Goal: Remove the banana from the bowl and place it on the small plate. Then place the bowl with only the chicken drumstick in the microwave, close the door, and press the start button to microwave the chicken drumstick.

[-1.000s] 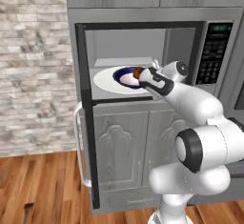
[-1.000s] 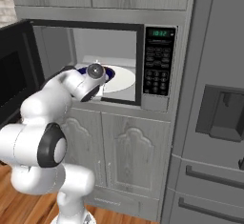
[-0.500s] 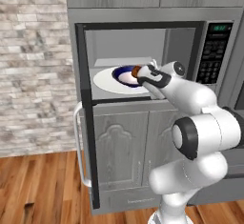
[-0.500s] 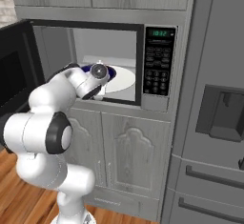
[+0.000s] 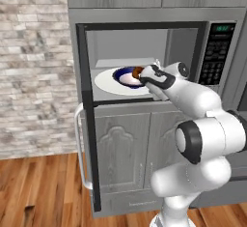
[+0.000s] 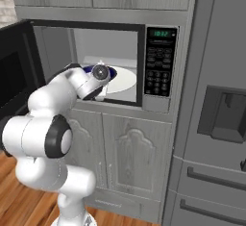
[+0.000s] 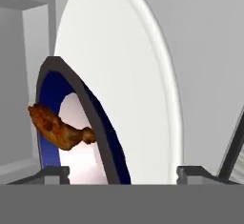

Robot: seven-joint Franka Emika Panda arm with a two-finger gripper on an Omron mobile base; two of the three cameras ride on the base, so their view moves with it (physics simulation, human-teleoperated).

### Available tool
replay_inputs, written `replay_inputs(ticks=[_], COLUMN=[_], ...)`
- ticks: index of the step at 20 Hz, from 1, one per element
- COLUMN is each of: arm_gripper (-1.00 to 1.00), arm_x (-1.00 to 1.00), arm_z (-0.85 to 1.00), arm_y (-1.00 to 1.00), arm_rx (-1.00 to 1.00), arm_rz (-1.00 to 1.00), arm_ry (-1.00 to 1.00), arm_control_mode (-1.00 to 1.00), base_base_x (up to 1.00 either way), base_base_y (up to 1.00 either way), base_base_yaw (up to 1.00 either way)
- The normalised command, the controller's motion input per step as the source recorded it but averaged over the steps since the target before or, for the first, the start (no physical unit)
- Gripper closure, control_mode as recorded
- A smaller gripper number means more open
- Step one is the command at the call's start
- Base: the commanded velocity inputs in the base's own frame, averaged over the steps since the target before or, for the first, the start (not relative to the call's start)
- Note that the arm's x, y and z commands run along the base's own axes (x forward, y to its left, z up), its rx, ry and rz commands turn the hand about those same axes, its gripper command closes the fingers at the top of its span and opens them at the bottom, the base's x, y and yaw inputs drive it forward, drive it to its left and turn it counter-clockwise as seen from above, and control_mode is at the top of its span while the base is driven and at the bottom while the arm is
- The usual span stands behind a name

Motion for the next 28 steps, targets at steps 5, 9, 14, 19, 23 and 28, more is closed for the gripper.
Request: replay_inputs(ticks=[5,9,14,19,23,28], arm_gripper=[-1.0,-1.0,-1.0,-1.0,-1.0,-1.0], arm_x=[-0.79,-0.68,-0.22,-1.0,-1.0,-1.0], arm_z=[0.55,0.18,0.03,0.54,0.69,0.67], arm_y=[0.0,0.0,-0.01,-0.2,-0.2,-0.14], arm_rx=[0.0,0.0,0.0,-0.06,-0.07,-0.07], arm_rz=[-0.01,0.0,0.01,0.08,0.06,0.05], arm_ry=[-0.1,-0.07,-0.02,-0.19,-0.18,-0.05], arm_control_mode=[-1.0,-1.0,-1.0,-1.0,-1.0,-1.0], base_base_x=[0.0,0.0,0.0,0.0,0.0,0.0], base_base_y=[0.0,0.0,0.0,0.0,0.0,0.0], base_base_yaw=[0.0,0.0,0.0,0.0,0.0,0.0])
